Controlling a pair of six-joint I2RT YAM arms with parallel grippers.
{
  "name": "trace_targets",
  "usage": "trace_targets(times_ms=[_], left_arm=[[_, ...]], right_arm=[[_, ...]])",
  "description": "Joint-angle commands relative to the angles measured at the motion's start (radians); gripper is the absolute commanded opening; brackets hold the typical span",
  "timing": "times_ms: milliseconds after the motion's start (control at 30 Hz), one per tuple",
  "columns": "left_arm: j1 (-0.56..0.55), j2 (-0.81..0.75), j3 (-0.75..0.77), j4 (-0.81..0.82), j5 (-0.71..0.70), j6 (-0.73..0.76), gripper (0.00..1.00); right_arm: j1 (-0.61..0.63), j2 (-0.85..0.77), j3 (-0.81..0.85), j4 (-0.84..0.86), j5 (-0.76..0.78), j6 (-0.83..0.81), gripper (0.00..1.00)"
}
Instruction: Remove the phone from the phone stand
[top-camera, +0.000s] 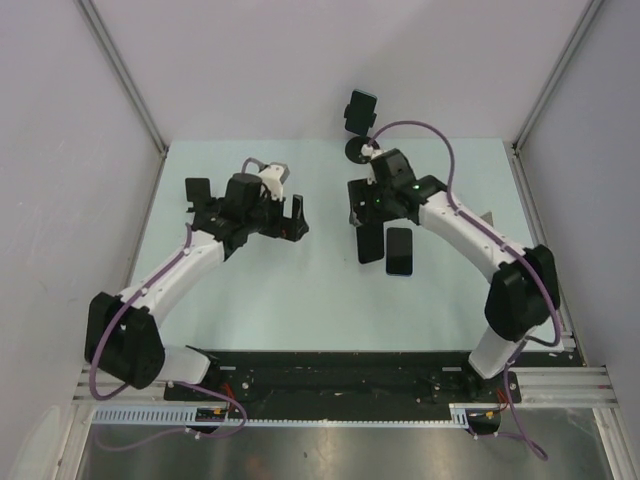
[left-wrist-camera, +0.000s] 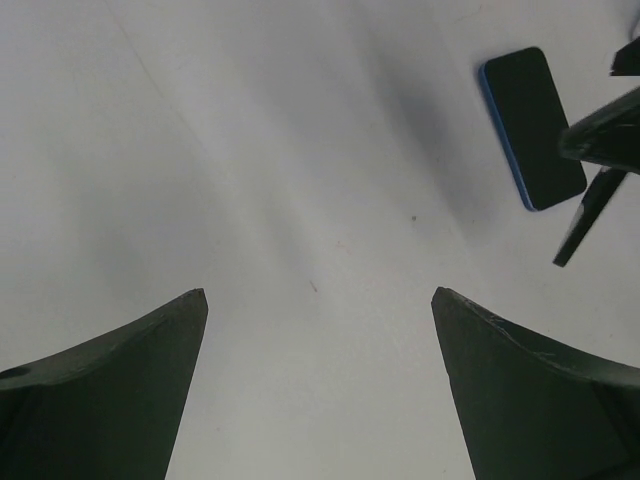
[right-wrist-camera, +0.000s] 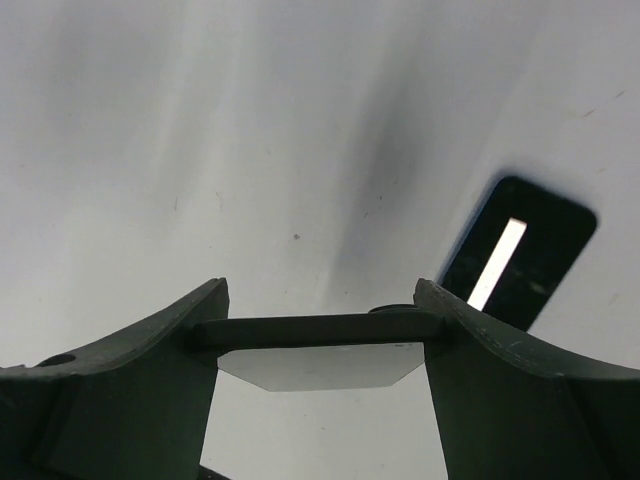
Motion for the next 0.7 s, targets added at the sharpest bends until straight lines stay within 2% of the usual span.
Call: trace_targets(times_ms=[0, 200, 367, 533, 667], left_arm=[[-0.008, -0.109, -0.081, 0.008, -0.063, 0.005, 1.00], [-0.008, -0.109, -0.151, 0.011, -0.171, 0.035, 1.00], [-0.008, -0.074, -0.134, 0.017, -0.173, 0.045, 1.00], [-0.008, -0.046, -0.129, 0.023, -0.157, 0.039, 1.00], [-0.006, -0.042, -0.126, 0.023, -0.149, 0.036, 1.00]], right_arm=[[0.013, 0.083, 0.072, -0.069, 0.052, 0.123, 0.00], [0.040, 0.232, 0.100, -0.066, 0.087, 0.160, 0.00], [0.051, 0.322, 0.097, -0.012, 0.159, 0.195, 0.00], [0.069, 0.382, 0.090, 0.037, 0.340, 0.239, 0.00], [0.080, 0.430, 0.084, 0.052, 0.441, 0.275, 0.10]])
